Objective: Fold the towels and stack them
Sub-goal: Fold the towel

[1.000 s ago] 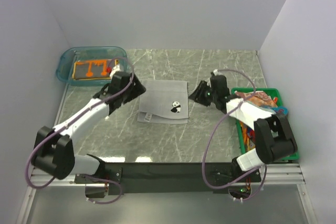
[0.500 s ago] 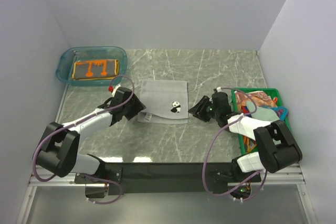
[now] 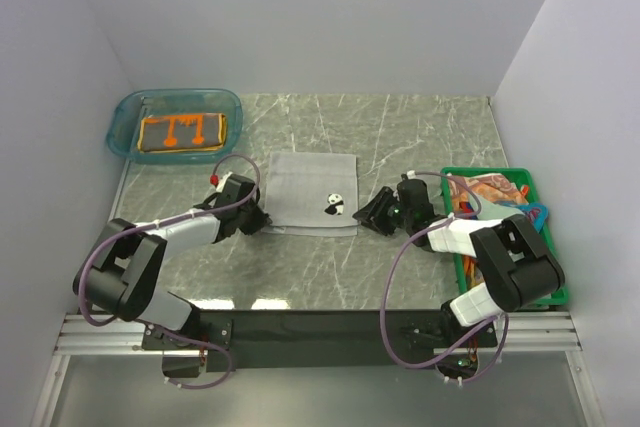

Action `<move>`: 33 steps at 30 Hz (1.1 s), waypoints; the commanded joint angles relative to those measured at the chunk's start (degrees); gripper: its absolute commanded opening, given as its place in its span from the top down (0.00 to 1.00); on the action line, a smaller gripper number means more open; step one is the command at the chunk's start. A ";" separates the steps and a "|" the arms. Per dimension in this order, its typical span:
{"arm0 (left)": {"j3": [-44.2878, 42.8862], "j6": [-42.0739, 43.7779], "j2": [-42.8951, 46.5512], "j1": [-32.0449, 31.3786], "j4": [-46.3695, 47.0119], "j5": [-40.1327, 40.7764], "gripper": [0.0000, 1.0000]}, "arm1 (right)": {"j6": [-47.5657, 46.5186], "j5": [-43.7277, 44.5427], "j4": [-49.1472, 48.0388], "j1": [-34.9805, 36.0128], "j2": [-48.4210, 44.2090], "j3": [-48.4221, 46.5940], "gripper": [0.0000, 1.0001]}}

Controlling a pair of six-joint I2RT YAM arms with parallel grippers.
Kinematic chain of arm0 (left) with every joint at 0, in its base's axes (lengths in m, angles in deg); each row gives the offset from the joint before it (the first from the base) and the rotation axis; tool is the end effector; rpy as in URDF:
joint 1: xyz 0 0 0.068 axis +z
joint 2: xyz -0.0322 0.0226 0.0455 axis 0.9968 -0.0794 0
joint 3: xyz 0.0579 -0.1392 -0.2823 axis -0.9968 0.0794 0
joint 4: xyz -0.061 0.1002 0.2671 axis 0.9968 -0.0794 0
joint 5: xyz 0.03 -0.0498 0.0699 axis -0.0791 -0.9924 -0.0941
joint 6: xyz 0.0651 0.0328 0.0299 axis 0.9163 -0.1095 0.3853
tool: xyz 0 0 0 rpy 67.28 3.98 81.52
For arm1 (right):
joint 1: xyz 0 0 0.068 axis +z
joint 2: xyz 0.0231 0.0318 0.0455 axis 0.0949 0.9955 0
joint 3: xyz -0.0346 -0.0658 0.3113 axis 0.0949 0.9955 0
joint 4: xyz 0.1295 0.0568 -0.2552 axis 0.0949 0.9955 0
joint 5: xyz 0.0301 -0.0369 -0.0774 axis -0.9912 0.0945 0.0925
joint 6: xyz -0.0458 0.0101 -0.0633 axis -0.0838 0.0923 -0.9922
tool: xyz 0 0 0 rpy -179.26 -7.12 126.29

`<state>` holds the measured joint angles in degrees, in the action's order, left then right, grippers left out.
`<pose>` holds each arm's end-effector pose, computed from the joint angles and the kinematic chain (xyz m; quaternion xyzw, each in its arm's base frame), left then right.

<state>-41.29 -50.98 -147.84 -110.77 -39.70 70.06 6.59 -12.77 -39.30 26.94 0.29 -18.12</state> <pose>0.2740 -0.1259 0.1469 -0.2976 0.8937 -0.2125 0.2599 0.2696 0.1282 0.1343 0.1891 0.8711 0.3744 0.2554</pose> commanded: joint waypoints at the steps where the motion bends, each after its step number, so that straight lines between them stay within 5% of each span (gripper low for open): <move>1: 1.08 0.59 -0.23 -0.17 2.06 0.07 0.95 | 0.52 0.45 -2.56 0.48 0.83 0.38 0.54; 33: 1.87 1.12 0.21 -0.26 2.77 0.68 0.95 | -1.15 1.05 3.06 2.50 -1.10 -4.98 0.64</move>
<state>-40.11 -50.93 -148.10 -110.79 -36.90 69.93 6.26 -13.32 -37.33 28.99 1.73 -20.90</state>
